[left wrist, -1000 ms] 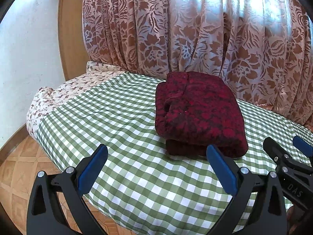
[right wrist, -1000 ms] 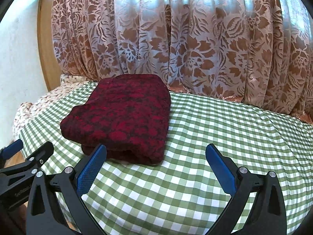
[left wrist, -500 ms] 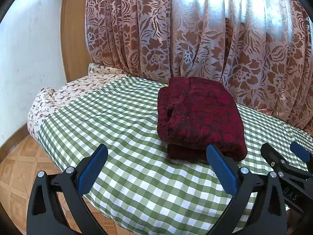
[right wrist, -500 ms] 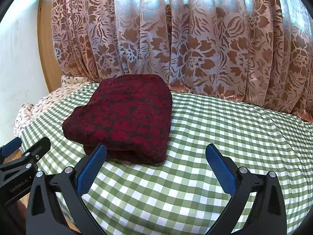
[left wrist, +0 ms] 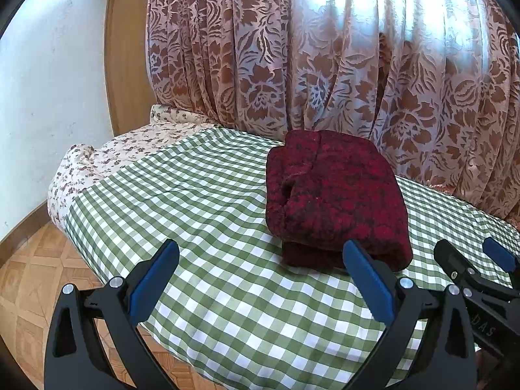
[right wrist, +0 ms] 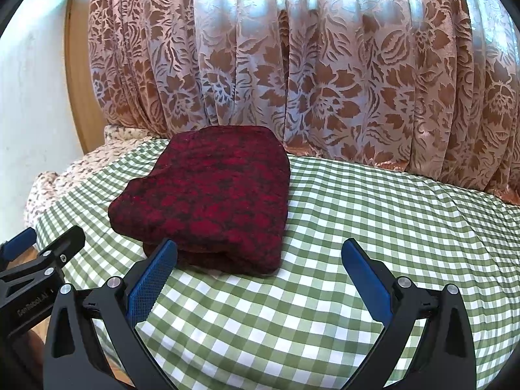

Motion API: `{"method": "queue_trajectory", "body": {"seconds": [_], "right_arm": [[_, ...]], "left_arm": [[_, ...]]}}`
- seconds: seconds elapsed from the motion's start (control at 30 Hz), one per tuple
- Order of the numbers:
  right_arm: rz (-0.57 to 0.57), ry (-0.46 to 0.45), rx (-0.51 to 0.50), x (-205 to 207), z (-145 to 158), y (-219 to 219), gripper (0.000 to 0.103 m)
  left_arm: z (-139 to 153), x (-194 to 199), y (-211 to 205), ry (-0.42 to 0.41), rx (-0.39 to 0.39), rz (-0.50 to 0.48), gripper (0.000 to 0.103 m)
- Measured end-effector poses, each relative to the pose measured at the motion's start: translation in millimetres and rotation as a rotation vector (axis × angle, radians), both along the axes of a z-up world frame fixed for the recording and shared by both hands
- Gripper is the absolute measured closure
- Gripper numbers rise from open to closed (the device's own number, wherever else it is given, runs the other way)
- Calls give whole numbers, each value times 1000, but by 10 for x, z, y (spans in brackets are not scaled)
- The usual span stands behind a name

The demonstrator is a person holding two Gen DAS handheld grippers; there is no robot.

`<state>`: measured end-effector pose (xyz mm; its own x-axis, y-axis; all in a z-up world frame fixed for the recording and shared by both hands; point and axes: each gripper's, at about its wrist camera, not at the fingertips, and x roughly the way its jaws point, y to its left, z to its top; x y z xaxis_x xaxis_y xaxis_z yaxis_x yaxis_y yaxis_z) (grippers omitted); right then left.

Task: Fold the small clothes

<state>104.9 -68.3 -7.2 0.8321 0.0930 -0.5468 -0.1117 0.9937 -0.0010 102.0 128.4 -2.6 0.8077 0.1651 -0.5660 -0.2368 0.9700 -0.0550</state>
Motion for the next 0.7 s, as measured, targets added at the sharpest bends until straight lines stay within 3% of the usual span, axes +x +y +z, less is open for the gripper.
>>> {"method": "queue_trajectory", "body": {"seconds": [0.7], "right_arm": [[2,16,7,34,-42,-3,3]], "left_arm": [[-56,9,-36,16,12,-7,3]]}}
